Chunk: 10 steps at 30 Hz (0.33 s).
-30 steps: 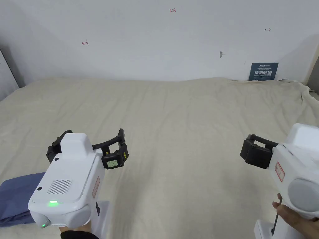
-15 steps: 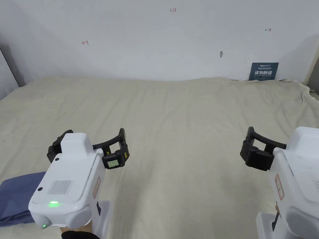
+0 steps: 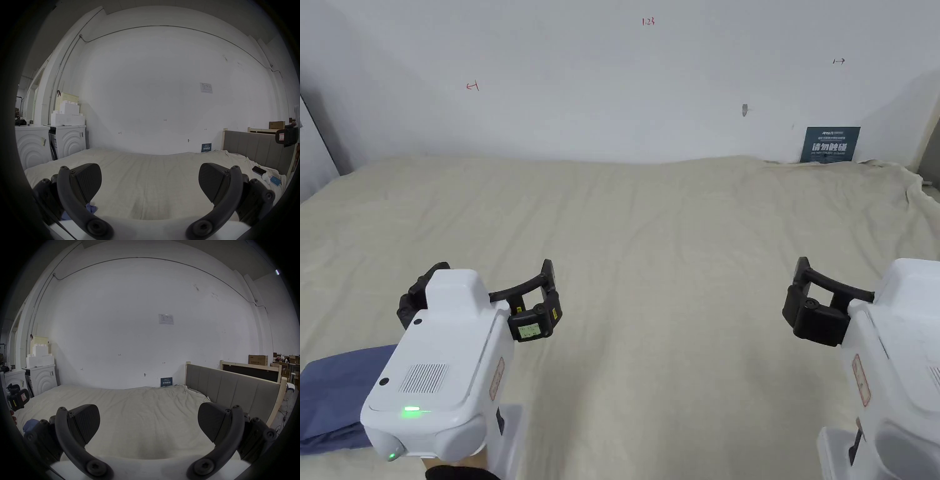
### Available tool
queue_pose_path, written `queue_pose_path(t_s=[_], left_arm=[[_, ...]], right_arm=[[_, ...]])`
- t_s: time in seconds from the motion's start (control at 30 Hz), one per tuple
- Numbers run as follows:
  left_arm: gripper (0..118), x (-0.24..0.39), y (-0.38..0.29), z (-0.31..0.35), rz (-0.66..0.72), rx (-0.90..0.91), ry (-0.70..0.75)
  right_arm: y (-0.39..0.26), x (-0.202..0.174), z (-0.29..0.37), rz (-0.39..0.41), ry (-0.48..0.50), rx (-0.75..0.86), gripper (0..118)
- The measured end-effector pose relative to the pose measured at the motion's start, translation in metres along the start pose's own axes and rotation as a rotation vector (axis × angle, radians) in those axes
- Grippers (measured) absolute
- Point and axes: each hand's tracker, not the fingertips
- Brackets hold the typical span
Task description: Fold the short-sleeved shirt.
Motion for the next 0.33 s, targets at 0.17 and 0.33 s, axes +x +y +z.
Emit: queue_pose_path(t_s=[0.17,0.33], left_arm=[[118,-0.0001,0.0003,0.0006,0.000,0.002,0.000],[118,-0.0001,-0.0004,0.0015,-0.003,-0.002,0.000]], right_arm=[[-0.0004,-0.0001,-0.0002,0.003,0.004,-0.004,118],[-0.0010,0.0007,0.0000,0.011,0.001,-0.005,118]])
